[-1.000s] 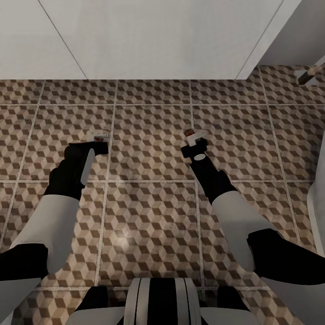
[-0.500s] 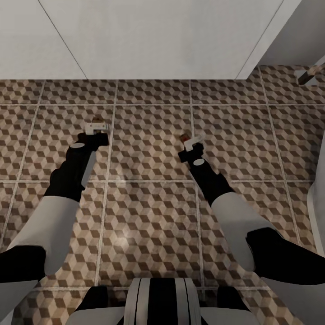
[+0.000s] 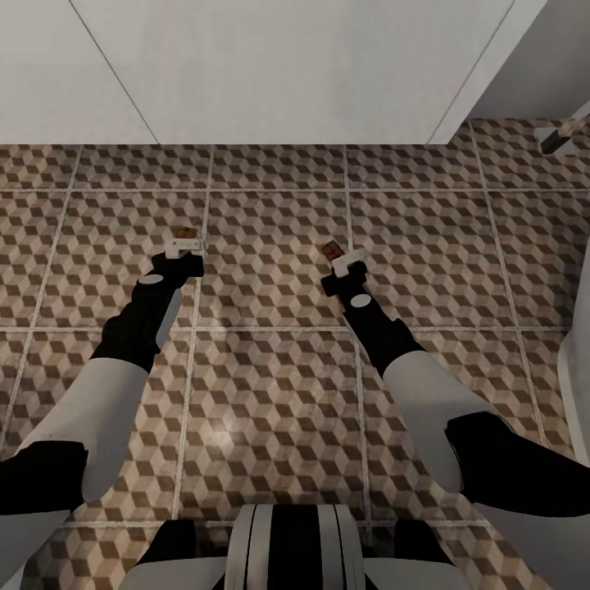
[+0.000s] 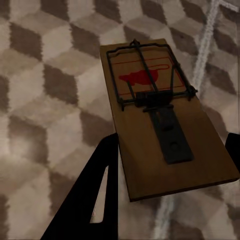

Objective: Take the four mousetraps from the cabinet in the bathroom and place them on the bathroom floor. Make sure all four end up on the same floor surface, and ensure that at least two of them are either under or directly next to the same bathroom sink.

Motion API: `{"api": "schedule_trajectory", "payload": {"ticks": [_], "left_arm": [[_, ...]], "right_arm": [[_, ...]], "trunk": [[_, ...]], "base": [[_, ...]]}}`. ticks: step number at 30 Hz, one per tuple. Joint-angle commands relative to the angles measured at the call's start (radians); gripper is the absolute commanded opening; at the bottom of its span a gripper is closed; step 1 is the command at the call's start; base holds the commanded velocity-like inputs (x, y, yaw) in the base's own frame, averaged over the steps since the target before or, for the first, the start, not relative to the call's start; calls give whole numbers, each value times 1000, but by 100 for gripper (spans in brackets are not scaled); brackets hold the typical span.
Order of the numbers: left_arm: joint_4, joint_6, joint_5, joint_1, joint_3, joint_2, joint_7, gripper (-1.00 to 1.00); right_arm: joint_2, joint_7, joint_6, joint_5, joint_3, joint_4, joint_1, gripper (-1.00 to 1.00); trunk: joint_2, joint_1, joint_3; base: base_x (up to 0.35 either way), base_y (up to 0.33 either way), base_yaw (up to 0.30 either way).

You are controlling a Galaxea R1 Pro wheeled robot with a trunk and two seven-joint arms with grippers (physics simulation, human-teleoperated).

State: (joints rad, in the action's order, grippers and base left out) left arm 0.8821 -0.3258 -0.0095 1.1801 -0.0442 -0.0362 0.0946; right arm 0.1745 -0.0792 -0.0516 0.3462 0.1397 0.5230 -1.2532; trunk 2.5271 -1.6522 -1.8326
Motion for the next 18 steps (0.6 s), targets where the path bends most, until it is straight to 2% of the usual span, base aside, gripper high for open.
{"api": "schedule_trajectory", "payload": {"ticks": [1,4,6,8,13,18], "left_arm": [[-3,0,-4,0,0,1,-7,-100],[-27,0,-4,-2,0,8,-63,-100],[-45,0,-3,-2,1,13,-78,-100],[-64,8,-3,-2,1,16,-83,-100],[-136,98,-2,-2,1,19,-89,-100],[-187,118,-1,-2,1,19,-90,-100]], "right_arm": [[0,-1,5,-1,0,-1,0,-100],[0,18,23,-2,0,-20,0,-100],[0,26,45,-2,0,-34,0,-100],[0,29,61,-2,0,-39,0,-100],[0,31,76,-2,0,-46,0,-100],[0,32,80,-1,0,-68,0,-100]], "trunk": [[0,0,0],[0,0,0],[0,0,0],[0,0,0],[0,0,0],[0,0,0]], "base": [[0,0,0],[0,0,0],[0,0,0],[0,0,0],[0,0,0],[0,0,0]]}}
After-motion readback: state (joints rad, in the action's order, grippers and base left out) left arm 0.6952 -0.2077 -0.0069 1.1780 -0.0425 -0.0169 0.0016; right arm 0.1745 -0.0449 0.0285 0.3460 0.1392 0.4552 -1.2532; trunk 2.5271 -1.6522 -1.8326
